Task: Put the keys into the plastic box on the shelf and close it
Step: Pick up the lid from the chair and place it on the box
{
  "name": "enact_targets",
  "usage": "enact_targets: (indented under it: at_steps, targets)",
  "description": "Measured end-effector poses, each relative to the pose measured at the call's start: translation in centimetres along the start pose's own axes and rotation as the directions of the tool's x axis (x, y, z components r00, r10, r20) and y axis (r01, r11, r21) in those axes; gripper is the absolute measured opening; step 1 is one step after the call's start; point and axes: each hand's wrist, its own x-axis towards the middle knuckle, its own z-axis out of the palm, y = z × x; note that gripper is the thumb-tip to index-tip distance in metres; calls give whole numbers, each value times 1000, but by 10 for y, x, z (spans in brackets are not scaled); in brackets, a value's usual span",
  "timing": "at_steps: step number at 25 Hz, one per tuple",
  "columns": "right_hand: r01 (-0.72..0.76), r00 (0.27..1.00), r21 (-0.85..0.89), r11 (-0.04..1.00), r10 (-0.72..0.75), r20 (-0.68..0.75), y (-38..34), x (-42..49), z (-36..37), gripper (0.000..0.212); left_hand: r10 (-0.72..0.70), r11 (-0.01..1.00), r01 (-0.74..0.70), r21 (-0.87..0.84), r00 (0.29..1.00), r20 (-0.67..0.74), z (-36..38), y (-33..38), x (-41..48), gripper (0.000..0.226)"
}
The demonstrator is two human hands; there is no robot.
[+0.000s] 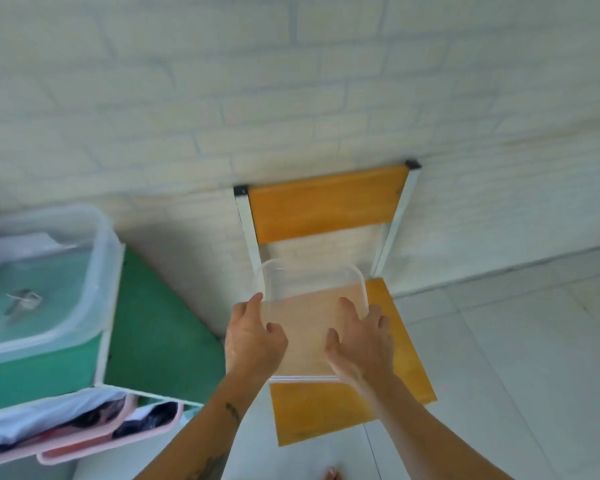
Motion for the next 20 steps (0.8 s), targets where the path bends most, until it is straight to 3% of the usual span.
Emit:
enact_targets:
  at_steps: [7,13,15,20]
  targets:
    - [165,963,44,985,-152,-221,-62,-17,-92,60,238,966,-257,-8,906,-349,-98,55,-19,55]
    - [327,872,-20,945,-310,-377,-132,-31,-134,47,192,947,-296,-126,834,-516,-173,57,-21,52]
    - [366,838,-64,929,-358,-411,-163,-39,-140,52,160,942,-296,-156,809,-565,-201,46,-20,51]
    - [413,827,-112,904,-424,-370,-251,-64,-124,62,105,958,-242,-153,795,-598,-270,-7,-12,52]
